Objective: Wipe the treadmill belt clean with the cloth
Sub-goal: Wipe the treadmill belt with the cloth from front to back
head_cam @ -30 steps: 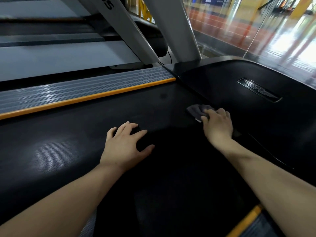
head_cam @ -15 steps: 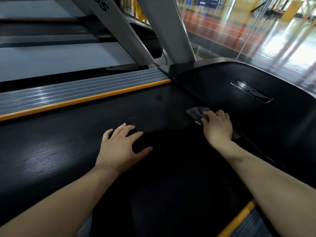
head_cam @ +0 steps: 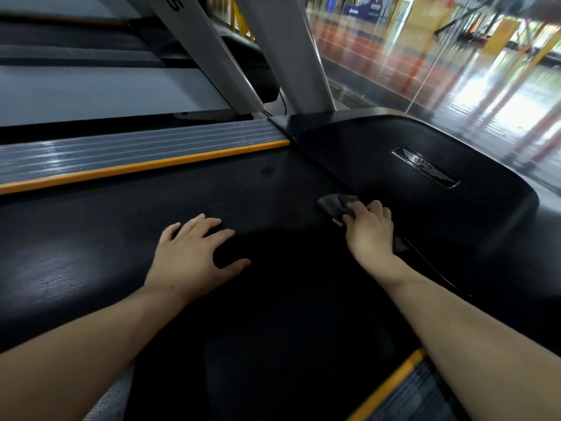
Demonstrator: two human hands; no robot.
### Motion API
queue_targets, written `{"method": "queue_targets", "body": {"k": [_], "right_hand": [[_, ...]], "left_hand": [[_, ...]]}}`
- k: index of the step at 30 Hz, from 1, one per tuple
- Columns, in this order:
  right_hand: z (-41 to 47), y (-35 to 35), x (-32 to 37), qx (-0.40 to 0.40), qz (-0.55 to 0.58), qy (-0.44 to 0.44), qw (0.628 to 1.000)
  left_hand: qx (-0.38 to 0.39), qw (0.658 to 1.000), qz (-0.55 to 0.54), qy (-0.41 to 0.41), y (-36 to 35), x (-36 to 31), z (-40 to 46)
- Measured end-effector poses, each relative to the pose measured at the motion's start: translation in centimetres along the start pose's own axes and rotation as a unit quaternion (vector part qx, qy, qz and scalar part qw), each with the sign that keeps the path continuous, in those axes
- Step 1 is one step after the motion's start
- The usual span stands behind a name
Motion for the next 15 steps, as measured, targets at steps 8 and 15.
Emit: {"method": "queue_targets", "body": {"k": [8, 15], "right_hand": [[-9.2, 3.1, 5.0, 0.075, 0.103, 0.216, 0.968], [-2.0, 2.9, -1.8, 0.01, 0.022, 0.018, 1.0]], "left_hand": [[0.028, 0.998, 0.036, -0.047, 1.9, -2.7, -2.1], [0.228, 0.973, -0.018, 0.02, 2.3, -6.2, -4.1]]}}
Point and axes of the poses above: each hand's wrist, its own z-axis towards the middle knuckle, its own y-axis out of the back of the hand, x = y × z, the point moved 1 cm from there along z, towards the middle knuckle, and after that the axes turned 2 degrees about y, right-handed, at the moved point
